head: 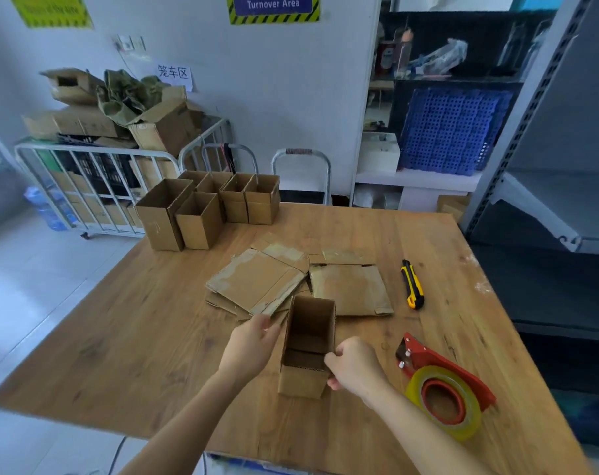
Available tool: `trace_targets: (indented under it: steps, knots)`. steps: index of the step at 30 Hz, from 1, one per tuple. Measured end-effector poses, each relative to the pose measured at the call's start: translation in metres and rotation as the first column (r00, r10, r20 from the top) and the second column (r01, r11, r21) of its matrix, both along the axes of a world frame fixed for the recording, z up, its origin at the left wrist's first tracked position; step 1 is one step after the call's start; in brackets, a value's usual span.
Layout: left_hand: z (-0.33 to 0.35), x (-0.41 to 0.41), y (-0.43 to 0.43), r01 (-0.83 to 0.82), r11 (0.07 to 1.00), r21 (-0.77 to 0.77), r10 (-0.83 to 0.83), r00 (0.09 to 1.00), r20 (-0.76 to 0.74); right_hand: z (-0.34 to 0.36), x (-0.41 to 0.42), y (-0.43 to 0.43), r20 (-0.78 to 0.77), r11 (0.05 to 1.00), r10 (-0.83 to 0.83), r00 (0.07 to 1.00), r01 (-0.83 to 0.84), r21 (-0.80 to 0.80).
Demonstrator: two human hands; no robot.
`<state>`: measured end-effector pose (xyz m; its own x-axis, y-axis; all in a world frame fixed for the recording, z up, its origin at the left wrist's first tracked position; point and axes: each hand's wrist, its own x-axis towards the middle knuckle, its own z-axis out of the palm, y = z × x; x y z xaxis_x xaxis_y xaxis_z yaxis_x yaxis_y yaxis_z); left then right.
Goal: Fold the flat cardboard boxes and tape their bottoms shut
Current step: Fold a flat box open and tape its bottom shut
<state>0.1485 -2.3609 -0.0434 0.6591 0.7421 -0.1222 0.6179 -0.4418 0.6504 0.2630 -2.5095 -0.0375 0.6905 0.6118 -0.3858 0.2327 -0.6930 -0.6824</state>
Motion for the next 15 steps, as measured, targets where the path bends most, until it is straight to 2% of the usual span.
trace_targets:
  steps: [3,6,15]
  knots:
    - [0.005,-0.006,0.006,-0.032,0.992,0.122,0.041,0.997,-0.071,0.003,0.007,-0.003,0.022,0.999,-0.002,1.000,0.001,0.044]
    - [0.011,-0.008,0.007,0.018,0.968,0.252,0.025,0.986,-0.164,0.010,0.016,0.001,0.084,0.998,0.017,0.996,-0.022,0.051]
    - [0.031,0.006,0.040,0.169,0.891,0.422,-0.032,0.949,-0.312,0.033,0.050,0.040,0.095,0.989,0.021,0.995,-0.035,0.144]
